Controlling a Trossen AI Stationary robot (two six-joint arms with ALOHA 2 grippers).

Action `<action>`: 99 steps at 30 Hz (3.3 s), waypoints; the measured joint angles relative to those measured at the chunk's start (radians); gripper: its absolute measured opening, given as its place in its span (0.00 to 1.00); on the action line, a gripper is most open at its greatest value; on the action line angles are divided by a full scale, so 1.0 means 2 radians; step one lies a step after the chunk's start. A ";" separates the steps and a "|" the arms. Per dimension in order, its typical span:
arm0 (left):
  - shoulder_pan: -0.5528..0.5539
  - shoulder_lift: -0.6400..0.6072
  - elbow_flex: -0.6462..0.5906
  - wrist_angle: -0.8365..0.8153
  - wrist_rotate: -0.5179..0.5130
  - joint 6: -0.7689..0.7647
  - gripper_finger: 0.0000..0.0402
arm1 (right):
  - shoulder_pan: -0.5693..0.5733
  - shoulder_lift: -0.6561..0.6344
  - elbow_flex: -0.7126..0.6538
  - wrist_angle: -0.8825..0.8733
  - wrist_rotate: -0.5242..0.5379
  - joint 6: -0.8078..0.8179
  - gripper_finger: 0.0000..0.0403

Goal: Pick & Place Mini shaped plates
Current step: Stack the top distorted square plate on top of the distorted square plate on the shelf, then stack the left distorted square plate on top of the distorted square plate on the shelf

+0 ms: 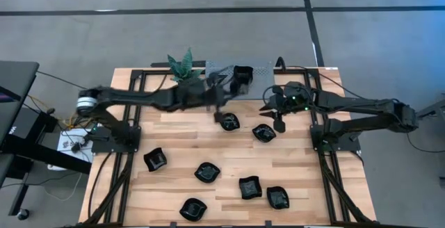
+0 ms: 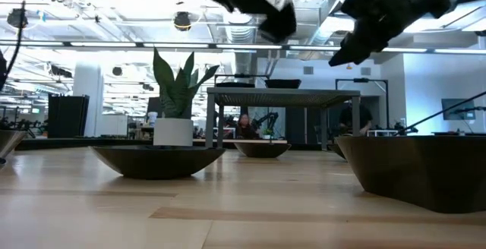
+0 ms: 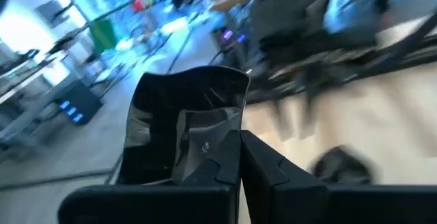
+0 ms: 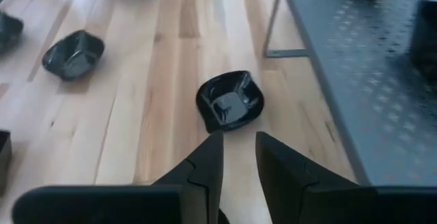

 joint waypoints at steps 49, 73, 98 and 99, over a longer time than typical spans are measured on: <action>0.071 0.111 0.066 -0.017 0.093 0.010 0.33 | -0.007 0.015 -0.002 -0.013 0.000 0.005 0.20; -0.227 -0.194 -0.172 -0.347 0.011 -0.535 0.27 | -0.007 0.017 -0.002 -0.007 0.000 0.002 0.20; -0.395 -0.161 -0.282 -0.442 0.070 -0.889 0.27 | -0.007 0.017 -0.002 -0.001 0.000 -0.005 0.20; -0.395 -0.157 -0.282 -0.441 0.068 -0.889 0.27 | -0.007 0.017 -0.002 -0.001 0.000 -0.005 0.20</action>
